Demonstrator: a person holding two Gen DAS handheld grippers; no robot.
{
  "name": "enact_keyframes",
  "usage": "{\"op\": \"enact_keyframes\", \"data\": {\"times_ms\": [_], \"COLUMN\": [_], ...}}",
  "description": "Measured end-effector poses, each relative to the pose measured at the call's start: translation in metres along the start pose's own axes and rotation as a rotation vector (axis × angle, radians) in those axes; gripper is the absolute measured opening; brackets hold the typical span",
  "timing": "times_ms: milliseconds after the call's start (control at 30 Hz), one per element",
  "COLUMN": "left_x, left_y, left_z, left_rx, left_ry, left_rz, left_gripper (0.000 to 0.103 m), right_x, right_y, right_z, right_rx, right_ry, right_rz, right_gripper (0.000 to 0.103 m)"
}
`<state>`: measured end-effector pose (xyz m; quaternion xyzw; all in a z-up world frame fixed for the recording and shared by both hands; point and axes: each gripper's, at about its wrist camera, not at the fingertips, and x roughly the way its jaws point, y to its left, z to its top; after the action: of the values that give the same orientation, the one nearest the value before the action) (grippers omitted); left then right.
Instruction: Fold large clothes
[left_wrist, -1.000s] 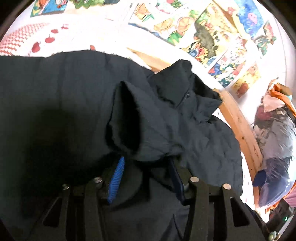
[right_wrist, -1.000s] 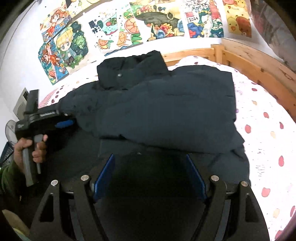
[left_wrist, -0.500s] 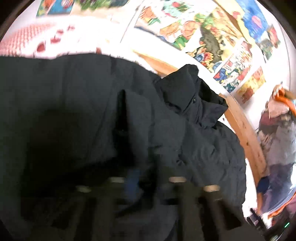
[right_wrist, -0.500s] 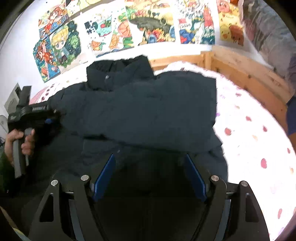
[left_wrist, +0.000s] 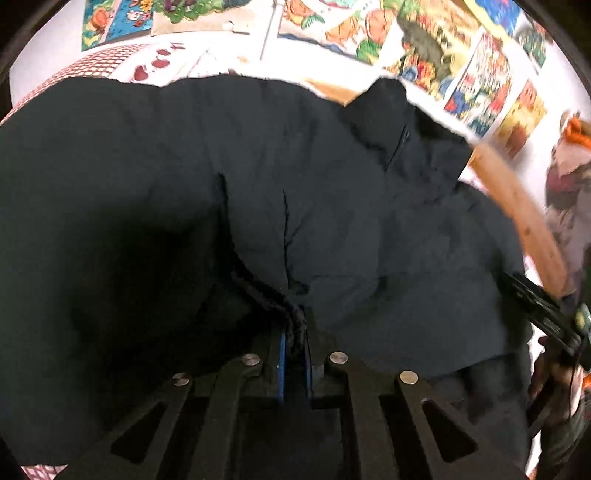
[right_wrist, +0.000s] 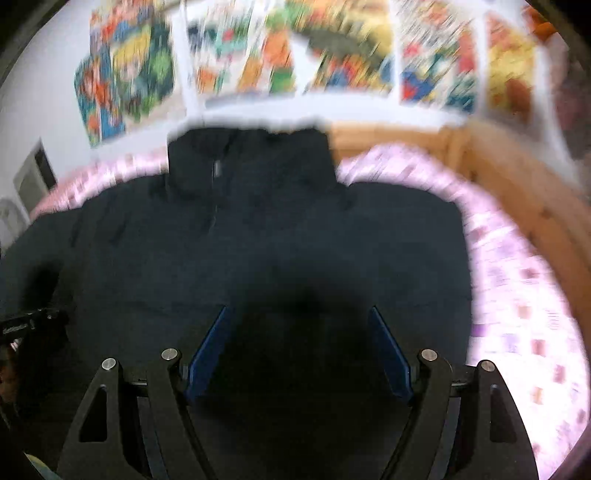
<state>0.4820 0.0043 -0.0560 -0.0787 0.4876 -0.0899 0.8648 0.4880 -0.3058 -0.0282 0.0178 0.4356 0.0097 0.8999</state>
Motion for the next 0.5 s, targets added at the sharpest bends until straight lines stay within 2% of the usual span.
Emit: {"op": "enact_keyframes", "data": {"times_ms": [67,167,267,367,400,433,467,500], "left_x": [0.005,0.008,-0.004,-0.024,-0.036,-0.046,-0.058,-0.068], "left_y": [-0.002,-0.005,0.005,0.018,0.025,0.032,0.040,0.047], "left_z": [-0.003,-0.005,-0.006,-0.008,-0.010,-0.013,-0.017,-0.021], "left_rx": [0.012,0.024,-0.031,-0.078,-0.090,-0.108,-0.135,-0.166], "left_ry": [0.008,0.007,-0.012,-0.031,-0.040,-0.050,-0.070,-0.100], "left_rz": [0.019,0.030,-0.014,-0.055,-0.127,-0.179,-0.206,-0.219], "left_gripper": [0.008,0.011,0.014,0.029,0.037,0.056,0.070,0.088], "right_x": [0.025,0.036,0.029,0.015,0.009,0.002,-0.002,-0.007], "right_y": [0.004,0.005,0.005,0.014,0.020,0.028,0.035,0.045], "right_z": [-0.004,-0.008,-0.007,-0.005,-0.003,-0.002,-0.002,-0.001], "right_rx": [-0.042,-0.057,-0.062,-0.082,-0.094,-0.108,-0.120,-0.132], "right_ry": [0.049,0.057,0.039,0.003,-0.016,-0.036,-0.050,-0.063], "right_rz": [-0.033,-0.037,-0.029,-0.023,-0.009,0.015,0.039,0.070], "right_gripper": [0.072,0.072,0.072,0.072,0.072,0.073,0.078,0.085]}}
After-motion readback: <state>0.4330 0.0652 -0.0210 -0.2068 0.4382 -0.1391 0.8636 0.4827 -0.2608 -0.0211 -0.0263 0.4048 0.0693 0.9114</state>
